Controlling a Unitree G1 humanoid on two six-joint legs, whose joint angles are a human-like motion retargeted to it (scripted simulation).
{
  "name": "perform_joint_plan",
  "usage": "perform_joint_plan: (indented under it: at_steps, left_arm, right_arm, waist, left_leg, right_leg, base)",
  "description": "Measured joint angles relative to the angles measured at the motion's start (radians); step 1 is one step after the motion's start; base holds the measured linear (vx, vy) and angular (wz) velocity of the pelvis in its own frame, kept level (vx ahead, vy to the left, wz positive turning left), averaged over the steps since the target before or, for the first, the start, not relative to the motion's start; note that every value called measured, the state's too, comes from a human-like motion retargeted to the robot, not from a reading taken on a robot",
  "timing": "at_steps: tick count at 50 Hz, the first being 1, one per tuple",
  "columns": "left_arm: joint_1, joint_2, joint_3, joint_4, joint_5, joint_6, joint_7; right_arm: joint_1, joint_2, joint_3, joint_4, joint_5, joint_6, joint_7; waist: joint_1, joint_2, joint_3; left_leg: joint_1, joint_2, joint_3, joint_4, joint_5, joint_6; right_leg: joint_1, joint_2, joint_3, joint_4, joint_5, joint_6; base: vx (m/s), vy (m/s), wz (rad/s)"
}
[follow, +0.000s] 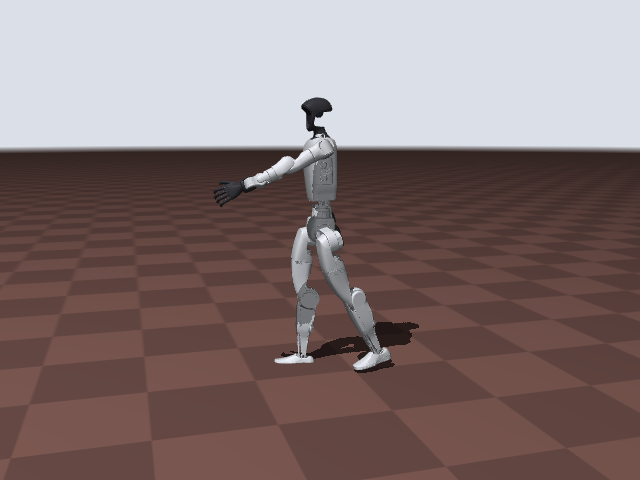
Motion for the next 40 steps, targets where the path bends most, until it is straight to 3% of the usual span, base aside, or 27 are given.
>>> perform_joint_plan:
  at_steps: [3,4,5,7,8,12,16,20,25,28,30,32,33,35,37,40]
  left_arm:
    - [0.367,-0.039,-0.009,0.049,0.114,-0.003,-0.062]
    - [0.507,-0.034,-0.009,0.066,0.12,0.007,-0.109]
    - [0.651,-0.025,-0.008,0.08,0.118,0.02,-0.167]
    - [0.919,-0.008,0.0,0.112,0.083,0.005,-0.213]
    - [1.042,0.001,0.002,0.126,0.061,-0.009,-0.217]
    - [1.476,0.055,-0.031,0.113,-0.055,-0.04,-0.309]
    - [1.812,0.135,0.001,0.08,-0.151,0.004,-0.371]
    - [1.975,0.158,0.065,0.078,-0.211,0.052,-0.392]
    - [1.912,0.083,0.021,0.058,-0.214,0.082,-0.42]
    - [1.715,0.017,-0.023,0.08,-0.24,0.078,-0.366]
    - [1.53,-0.018,-0.024,0.099,-0.288,0.016,-0.236]
    - [1.328,-0.053,0.001,0.111,-0.342,-0.067,-0.106]
    - [1.231,-0.068,0.016,0.113,-0.34,-0.085,-0.068]
    - [1.031,-0.082,0.052,0.115,-0.224,-0.074,-0.029]
    - [0.795,-0.06,0.079,0.099,-0.042,-0.011,-0.025]
    - [0.408,0.004,0.123,0.041,0.097,0.079,-0.019]
  right_arm:
    - [-0.312,0.004,0.001,0.0,0.14,-0.042,-0.073]
    - [-0.438,-0.008,-0.032,-0.001,0.156,-0.047,-0.1]
    - [-0.57,-0.025,-0.079,-0.003,0.155,-0.049,-0.127]
    - [-0.843,-0.077,-0.174,-0.046,0.162,-0.091,-0.214]
    - [-0.98,-0.102,-0.189,-0.07,0.195,-0.117,-0.256]
    - [-1.508,-0.222,-0.044,-0.134,0.414,-0.235,-0.34]
    - [-1.916,-0.356,0.159,-0.147,0.505,-0.27,-0.375]
    - [-2.229,-0.413,0.378,-0.09,0.485,-0.256,-0.391]
    - [-2.304,-0.356,0.396,-0.041,0.454,-0.243,-0.365]
    - [-2.13,-0.289,0.269,-0.046,0.43,-0.243,-0.356]
    - [-1.955,-0.229,0.194,-0.08,0.383,-0.267,-0.388]
    - [-1.745,-0.158,0.124,-0.115,0.267,-0.292,-0.439]
    - [-1.622,-0.122,0.078,-0.125,0.168,-0.279,-0.451]
    - [-1.338,-0.056,-0.018,-0.142,-0.048,-0.226,-0.422]
    - [-1.048,-0.023,-0.057,-0.132,-0.186,-0.157,-0.322]
    - [-0.662,-0.014,-0.069,-0.071,-0.323,-0.049,-0.154]
  waist:
    - [0.182,-0.076,0.026]
    - [0.221,-0.105,0.025]
    - [0.25,-0.135,0.016]
    - [0.264,-0.134,-0.066]
    - [0.29,-0.137,-0.069]
    - [0.437,-0.184,-0.067]
    - [0.516,-0.222,-0.08]
    - [0.533,-0.219,-0.077]
    - [0.519,-0.21,-0.124]
    - [0.535,-0.212,-0.111]
    - [0.586,-0.157,-0.027]
    - [0.549,-0.056,0.01]
    - [0.5,-0.023,0.012]
    - [0.383,0.03,0.0]
    - [0.301,0.037,-0.052]
    - [0.22,0.06,-0.04]
  left_leg:
    - [-0.028,-0.057,0.105,0.219,0.09,0.045]
    - [-0.124,-0.058,0.146,0.432,0.069,0.05]
    - [-0.258,-0.05,0.186,0.7,0.025,0.053]
    - [-0.632,0.038,0.19,1.269,-0.109,0.078]
    - [-0.746,0.059,0.185,1.471,-0.173,0.09]
    - [-1.125,0.077,0.181,1.979,-0.327,0.099]
    - [-1.416,0.119,0.18,2.125,-0.357,0.127]
    - [-1.514,0.188,0.21,2.01,-0.378,0.208]
    - [-1.377,0.177,0.262,1.483,-0.329,0.194]
    - [-1.022,0.129,0.38,0.85,-0.306,0.162]
    - [-0.617,0.056,0.455,0.254,-0.163,0.116]
    - [-0.378,0.052,0.452,-0.055,0.032,0.079]
    - [-0.335,0.059,0.431,-0.085,0.081,0.058]
    - [-0.292,0.077,0.372,-0.095,0.116,0.024]
    - [-0.337,0.071,0.316,-0.095,0.115,0.025]
    - [-0.33,0.075,0.252,-0.095,0.089,0.0]
  right_leg:
    - [0.098,-0.03,0.119,-0.022,0.025,0.022]
    - [0.112,-0.053,0.155,-0.022,0.023,0.018]
    - [0.116,-0.079,0.185,-0.022,0.02,0.011]
    - [0.041,-0.063,0.211,-0.022,0.006,-0.008]
    - [0.039,-0.059,0.231,-0.022,-0.007,-0.006]
    - [0.023,-0.078,0.316,-0.022,-0.035,0.009]
    - [0.026,-0.085,0.319,-0.022,-0.055,-0.007]
    - [0.072,-0.072,0.304,-0.022,-0.08,-0.012]
    - [0.103,-0.071,0.328,-0.015,-0.097,-0.005]
    - [0.159,-0.098,0.386,0.028,-0.121,0.011]
    - [0.284,-0.088,0.452,0.068,-0.139,0.023]
    - [0.373,-0.019,0.474,0.135,-0.133,-0.002]
    - [0.382,0.005,0.46,0.197,-0.116,-0.024]
    - [0.296,0.049,0.403,0.474,-0.086,-0.073]
    - [0.004,0.049,0.36,0.959,-0.092,-0.101]
    - [-0.318,0.046,0.329,1.529,-0.162,-0.142]
  base:
    - [0.58,-0.26,-1.9]
    - [0.49,-0.24,-1.77]
    - [0.4,-0.17,-1.04]
    - [0.39,-0.08,-0.58]
    - [0.46,-0.03,-0.9]
    - [0.49,0.01,-1.0]
    - [0.5,0.03,0.0]
    - [0.51,0.06,0.25]
    - [0.52,0.11,-0.27]
    - [0.63,0.17,-1.23]
    - [0.74,0.26,-1.89]
    - [0.69,0.35,-0.47]
    - [0.58,0.36,0.88]
    - [0.48,0.33,1.59]
    - [0.37,0.23,1.5]
    - [0.41,0.15,1.2]
